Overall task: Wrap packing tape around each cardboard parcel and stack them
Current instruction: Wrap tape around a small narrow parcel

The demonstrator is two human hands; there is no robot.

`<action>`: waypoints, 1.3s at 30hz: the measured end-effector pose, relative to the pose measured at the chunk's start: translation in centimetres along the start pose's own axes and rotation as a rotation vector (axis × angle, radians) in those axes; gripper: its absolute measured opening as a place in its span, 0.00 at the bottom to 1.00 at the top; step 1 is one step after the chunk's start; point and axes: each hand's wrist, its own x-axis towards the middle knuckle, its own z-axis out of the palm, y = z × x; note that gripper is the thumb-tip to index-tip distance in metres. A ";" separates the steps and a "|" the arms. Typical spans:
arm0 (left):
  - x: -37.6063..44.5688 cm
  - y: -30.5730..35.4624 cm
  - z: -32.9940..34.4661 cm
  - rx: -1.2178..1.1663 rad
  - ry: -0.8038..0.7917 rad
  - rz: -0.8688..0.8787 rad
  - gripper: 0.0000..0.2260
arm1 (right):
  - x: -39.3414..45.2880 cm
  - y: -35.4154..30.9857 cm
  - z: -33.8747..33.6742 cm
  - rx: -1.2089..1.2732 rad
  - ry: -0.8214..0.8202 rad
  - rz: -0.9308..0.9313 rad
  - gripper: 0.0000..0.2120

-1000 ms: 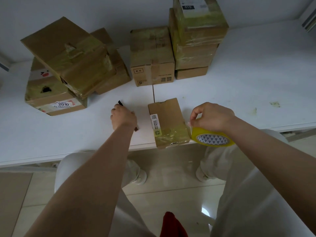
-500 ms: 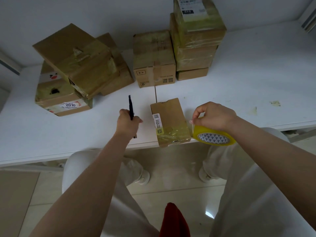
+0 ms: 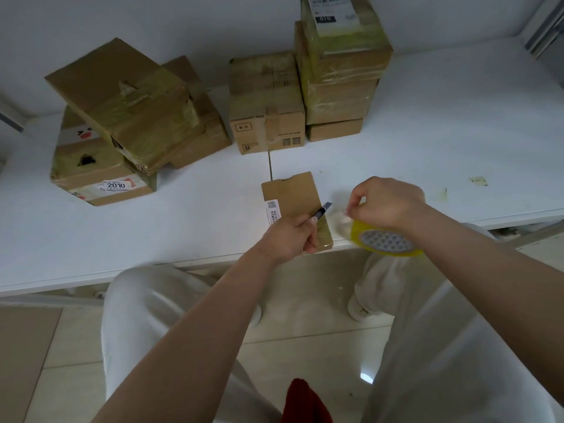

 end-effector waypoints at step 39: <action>1.6 2.9 5.7 0.675 0.467 -0.125 0.20 | -0.3 3.8 0.2 0.317 0.163 0.166 0.09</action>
